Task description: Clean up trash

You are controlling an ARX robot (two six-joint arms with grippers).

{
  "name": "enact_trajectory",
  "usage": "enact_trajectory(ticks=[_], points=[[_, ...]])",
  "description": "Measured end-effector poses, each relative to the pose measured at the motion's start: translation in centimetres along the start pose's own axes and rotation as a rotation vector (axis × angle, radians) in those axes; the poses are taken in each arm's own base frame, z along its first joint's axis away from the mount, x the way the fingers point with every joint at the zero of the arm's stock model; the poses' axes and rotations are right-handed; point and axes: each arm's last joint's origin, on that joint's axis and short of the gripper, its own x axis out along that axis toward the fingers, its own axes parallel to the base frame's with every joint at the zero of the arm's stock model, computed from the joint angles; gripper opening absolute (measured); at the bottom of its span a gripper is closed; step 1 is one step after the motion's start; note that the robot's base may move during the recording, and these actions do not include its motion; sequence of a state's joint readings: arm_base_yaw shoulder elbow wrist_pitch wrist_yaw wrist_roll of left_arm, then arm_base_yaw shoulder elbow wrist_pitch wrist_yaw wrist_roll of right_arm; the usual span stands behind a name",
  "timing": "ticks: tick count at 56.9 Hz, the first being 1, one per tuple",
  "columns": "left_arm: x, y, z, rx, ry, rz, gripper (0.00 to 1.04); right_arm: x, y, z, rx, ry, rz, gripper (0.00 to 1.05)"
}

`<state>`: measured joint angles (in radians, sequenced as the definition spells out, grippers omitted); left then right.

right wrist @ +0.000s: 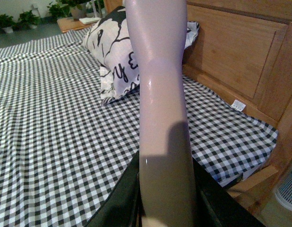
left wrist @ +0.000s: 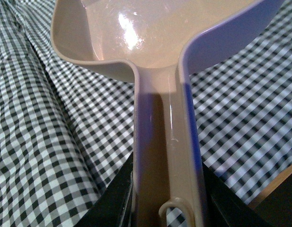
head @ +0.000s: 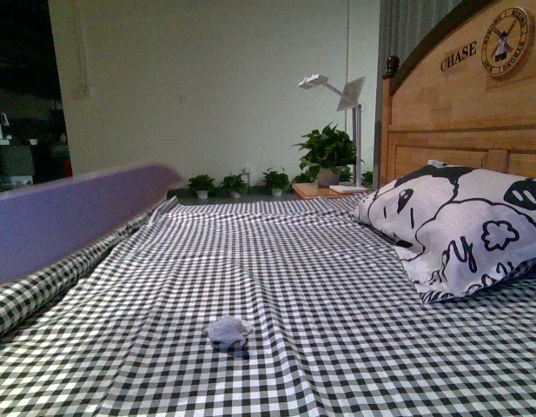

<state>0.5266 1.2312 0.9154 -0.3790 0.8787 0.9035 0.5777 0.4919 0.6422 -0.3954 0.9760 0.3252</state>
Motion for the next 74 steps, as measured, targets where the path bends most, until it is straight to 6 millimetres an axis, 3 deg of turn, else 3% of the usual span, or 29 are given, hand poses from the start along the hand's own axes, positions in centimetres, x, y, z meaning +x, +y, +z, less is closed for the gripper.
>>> enact_trajectory(ticks=[10, 22, 38, 52, 74], points=[[2.5, 1.9, -4.0, 0.074, 0.084, -0.007, 0.28, 0.0, 0.0, 0.0, 0.000, 0.000, 0.000, 0.21], [6.0, 3.3, -6.3, 0.222, 0.100, -0.017, 0.28, 0.0, 0.0, 0.0, 0.000, 0.000, 0.000, 0.21], [10.1, 4.4, -7.1, 0.351, 0.157, -0.038, 0.28, 0.0, 0.0, 0.0, 0.000, 0.000, 0.000, 0.21], [13.2, 5.1, -6.0, 0.392, 0.151, -0.045, 0.28, 0.0, 0.0, 0.0, 0.000, 0.000, 0.000, 0.21], [15.4, 4.2, -4.8, 0.383, 0.134, -0.067, 0.28, 0.0, 0.0, 0.0, 0.000, 0.000, 0.000, 0.21]])
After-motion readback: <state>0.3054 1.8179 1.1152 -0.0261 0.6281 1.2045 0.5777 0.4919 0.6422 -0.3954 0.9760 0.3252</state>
